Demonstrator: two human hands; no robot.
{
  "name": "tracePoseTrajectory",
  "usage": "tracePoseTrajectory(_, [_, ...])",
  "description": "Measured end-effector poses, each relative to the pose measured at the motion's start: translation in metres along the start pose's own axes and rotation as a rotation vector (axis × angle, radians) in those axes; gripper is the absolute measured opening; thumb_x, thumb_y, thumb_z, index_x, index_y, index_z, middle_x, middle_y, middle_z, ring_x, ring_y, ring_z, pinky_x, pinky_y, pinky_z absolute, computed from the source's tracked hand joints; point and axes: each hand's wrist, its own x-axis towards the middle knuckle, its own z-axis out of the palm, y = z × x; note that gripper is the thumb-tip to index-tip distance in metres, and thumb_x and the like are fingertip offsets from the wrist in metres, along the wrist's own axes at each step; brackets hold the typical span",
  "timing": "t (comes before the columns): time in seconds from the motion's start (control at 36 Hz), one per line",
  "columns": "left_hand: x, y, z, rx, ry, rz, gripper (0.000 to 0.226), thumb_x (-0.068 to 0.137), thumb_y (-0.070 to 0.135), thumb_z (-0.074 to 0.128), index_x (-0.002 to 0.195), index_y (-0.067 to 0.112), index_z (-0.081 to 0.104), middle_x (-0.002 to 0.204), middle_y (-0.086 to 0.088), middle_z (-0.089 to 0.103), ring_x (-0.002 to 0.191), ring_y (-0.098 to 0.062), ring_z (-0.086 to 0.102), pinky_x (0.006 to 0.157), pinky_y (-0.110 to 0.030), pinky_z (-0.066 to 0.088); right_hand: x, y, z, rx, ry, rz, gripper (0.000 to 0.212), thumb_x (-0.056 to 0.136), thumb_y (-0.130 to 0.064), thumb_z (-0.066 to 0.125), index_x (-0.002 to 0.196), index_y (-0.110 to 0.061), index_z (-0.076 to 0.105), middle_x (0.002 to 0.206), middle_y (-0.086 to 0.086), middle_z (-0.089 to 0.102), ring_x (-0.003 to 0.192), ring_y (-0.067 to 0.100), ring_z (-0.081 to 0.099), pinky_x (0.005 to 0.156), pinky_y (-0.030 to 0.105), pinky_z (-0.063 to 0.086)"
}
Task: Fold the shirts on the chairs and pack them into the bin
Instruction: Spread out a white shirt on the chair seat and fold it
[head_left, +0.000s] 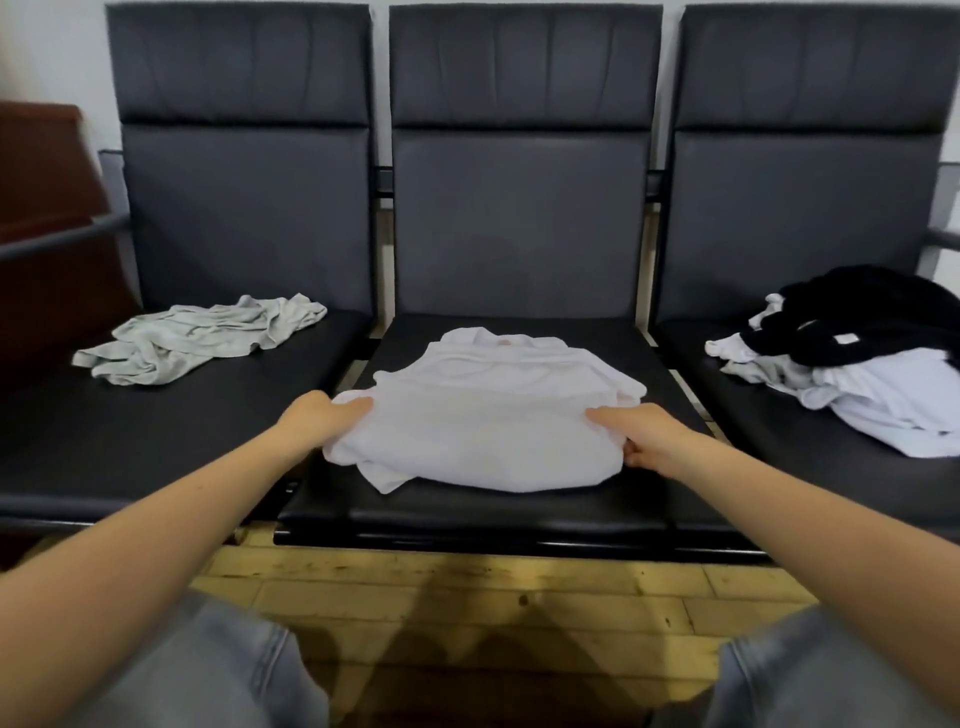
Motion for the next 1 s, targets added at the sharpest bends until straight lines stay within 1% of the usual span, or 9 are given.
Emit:
tracePoseTrajectory(0.03, [-0.001, -0.003, -0.001, -0.003, -0.036, -0.015, 0.055, 0.089, 0.043, 0.062, 0.105, -0.01, 0.063, 0.098, -0.022, 0.065, 0.097, -0.035, 0.063, 0.077, -0.042, 0.05, -0.002, 0.001, -0.003, -0.078, -0.002, -0.006, 0.032, 0.086, -0.029, 0.071, 0.112, -0.012, 0.061, 0.102, 0.006, 0.065, 0.082, 0.022, 0.06, 0.069, 0.03, 0.047])
tracePoseTrajectory(0.08, [-0.004, -0.007, -0.004, -0.006, -0.099, -0.003, 0.046, 0.088, 0.038, 0.066, 0.097, -0.007, 0.066, 0.086, -0.02, 0.066, 0.082, -0.03, 0.063, 0.068, -0.037, 0.049, -0.006, 0.002, -0.007, -0.179, -0.044, -0.014, 0.031, 0.085, -0.029, 0.072, 0.111, -0.013, 0.062, 0.096, 0.006, 0.064, 0.074, 0.017, 0.053, 0.061, 0.025, 0.041])
tracePoseTrajectory(0.19, [-0.01, -0.013, -0.003, -0.023, -0.037, 0.131, 0.036, 0.09, 0.03, 0.059, 0.068, 0.003, 0.055, 0.072, -0.009, 0.054, 0.074, -0.022, 0.048, 0.064, -0.03, 0.035, -0.009, 0.002, -0.008, -0.033, -0.172, -0.121, 0.035, 0.09, -0.017, 0.065, 0.125, -0.016, 0.059, 0.115, -0.001, 0.067, 0.104, 0.016, 0.062, 0.084, 0.031, 0.052])
tracePoseTrajectory(0.33, [-0.026, 0.015, -0.011, -0.605, 0.112, 0.278, 0.025, 0.1, 0.026, 0.044, 0.102, 0.016, 0.067, 0.108, -0.003, 0.067, 0.098, -0.017, 0.062, 0.079, -0.029, 0.049, -0.018, -0.029, -0.013, 0.22, -0.022, -0.339, 0.027, 0.102, -0.021, 0.046, 0.122, -0.007, 0.058, 0.118, 0.008, 0.066, 0.109, 0.025, 0.063, 0.094, 0.042, 0.049])
tracePoseTrajectory(0.5, [-0.033, 0.041, -0.033, -1.025, -0.008, 0.182, 0.023, 0.101, 0.02, 0.042, 0.107, 0.013, 0.063, 0.101, -0.001, 0.07, 0.092, -0.015, 0.067, 0.076, -0.029, 0.054, -0.042, -0.067, -0.036, 0.438, 0.093, -0.277, 0.015, 0.097, -0.027, 0.057, 0.093, -0.014, 0.063, 0.086, -0.001, 0.07, 0.07, 0.011, 0.068, 0.055, 0.022, 0.052])
tracePoseTrajectory(0.61, [-0.029, 0.025, -0.032, -0.855, -0.018, 0.027, 0.019, 0.099, 0.011, 0.045, 0.097, 0.004, 0.063, 0.083, -0.004, 0.067, 0.072, -0.016, 0.061, 0.064, -0.026, 0.051, -0.047, -0.054, -0.05, 0.349, -0.072, -0.196, 0.02, 0.1, -0.026, 0.05, 0.095, -0.011, 0.062, 0.071, 0.0, 0.072, 0.066, 0.014, 0.07, 0.065, 0.031, 0.048])
tracePoseTrajectory(0.75, [-0.026, -0.004, -0.029, -0.084, 0.057, 0.053, 0.03, 0.101, 0.015, 0.037, 0.076, 0.005, 0.051, 0.073, -0.017, 0.053, 0.064, -0.029, 0.051, 0.056, -0.033, 0.043, -0.044, -0.018, -0.045, 0.249, -0.066, -0.115, 0.02, 0.098, -0.025, 0.054, 0.105, -0.011, 0.067, 0.081, -0.001, 0.073, 0.086, 0.017, 0.066, 0.073, 0.03, 0.048])
tracePoseTrajectory(0.89, [-0.02, -0.017, -0.024, -0.244, 0.059, -0.096, 0.024, 0.097, 0.012, 0.042, 0.09, -0.002, 0.06, 0.079, -0.02, 0.059, 0.07, -0.031, 0.057, 0.056, -0.032, 0.046, -0.039, 0.011, -0.035, 0.298, 0.052, -0.046, 0.024, 0.091, -0.029, 0.067, 0.106, -0.01, 0.068, 0.099, 0.005, 0.073, 0.094, 0.021, 0.068, 0.072, 0.033, 0.053])
tracePoseTrajectory(1.0, [-0.012, -0.026, -0.022, -0.506, 0.168, -0.152, 0.017, 0.1, 0.009, 0.039, 0.089, 0.007, 0.051, 0.074, -0.006, 0.048, 0.062, -0.018, 0.051, 0.056, -0.031, 0.048, -0.033, 0.022, -0.044, 0.257, 0.198, -0.044, 0.027, 0.089, -0.032, 0.069, 0.076, -0.01, 0.06, 0.066, 0.006, 0.056, 0.045, 0.014, 0.052, 0.041, 0.022, 0.04])
